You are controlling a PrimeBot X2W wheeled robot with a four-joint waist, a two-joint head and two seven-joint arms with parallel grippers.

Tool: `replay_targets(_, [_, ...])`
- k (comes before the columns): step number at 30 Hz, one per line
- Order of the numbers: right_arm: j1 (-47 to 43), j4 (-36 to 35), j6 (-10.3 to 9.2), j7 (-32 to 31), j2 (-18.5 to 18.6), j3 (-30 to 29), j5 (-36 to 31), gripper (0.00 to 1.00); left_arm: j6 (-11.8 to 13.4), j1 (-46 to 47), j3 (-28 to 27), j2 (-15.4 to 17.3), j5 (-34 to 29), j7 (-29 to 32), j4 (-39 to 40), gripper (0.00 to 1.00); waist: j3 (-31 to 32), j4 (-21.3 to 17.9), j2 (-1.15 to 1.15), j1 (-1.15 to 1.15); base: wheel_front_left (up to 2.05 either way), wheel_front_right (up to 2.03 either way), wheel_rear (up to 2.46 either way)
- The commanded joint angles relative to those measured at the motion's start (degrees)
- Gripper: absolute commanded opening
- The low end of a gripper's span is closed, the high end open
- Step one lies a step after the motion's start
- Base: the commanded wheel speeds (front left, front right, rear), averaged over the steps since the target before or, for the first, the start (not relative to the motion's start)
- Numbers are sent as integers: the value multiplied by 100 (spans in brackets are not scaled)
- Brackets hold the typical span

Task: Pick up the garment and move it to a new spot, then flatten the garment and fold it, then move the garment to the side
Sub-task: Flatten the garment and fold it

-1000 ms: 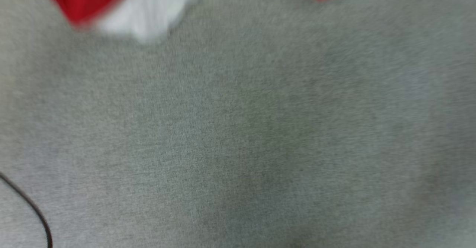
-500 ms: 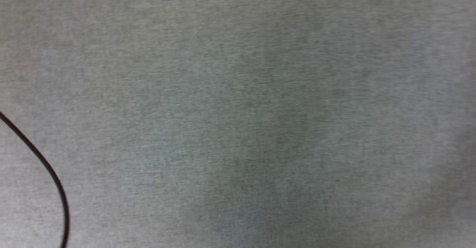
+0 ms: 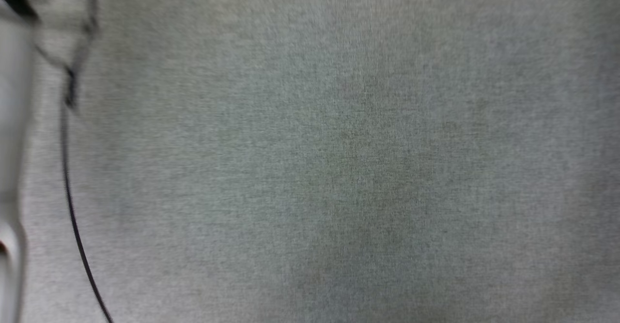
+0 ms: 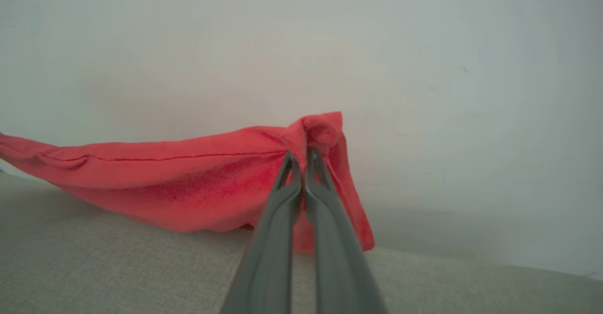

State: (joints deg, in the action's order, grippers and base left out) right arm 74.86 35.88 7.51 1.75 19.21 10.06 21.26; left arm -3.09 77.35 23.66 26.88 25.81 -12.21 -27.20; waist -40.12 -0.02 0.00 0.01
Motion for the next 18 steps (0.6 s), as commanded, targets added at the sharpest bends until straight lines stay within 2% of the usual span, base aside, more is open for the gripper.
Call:
replay_targets(1, [-296, 49, -4, 34, -18, 34, 115, 0, -3, -400, 65, 1, 27, -54, 52, 0, 314, 80, 0, -1, 0, 0, 0])
replay_targets(4, [-943, 68, -4, 108, 48, 224, 312, 0, 27, -1333, 197, -47, 129, -110, 179, 0, 657, 121, 0, -1, 0, 0, 0])
replay_targets(7, [-1581, -85, -4, 183, 131, 481, 584, 0, 176, -2268, 232, -36, 301, -106, 562, 0, 992, 162, 0, -1, 0, 0, 0])
replay_targets(14, [-2992, -361, -3, -22, 352, 633, 1349, 0, 526, -4353, 313, 406, 621, 239, 1463, 0, 1732, 223, 0, -1, 0, 0, 0])
replay_targets(18, [-3729, -447, -4, -321, 546, 713, 1602, 0, 527, -5177, 483, 704, 720, 541, 1785, 0, 2096, 305, 0, -1, 0, 0, 0])
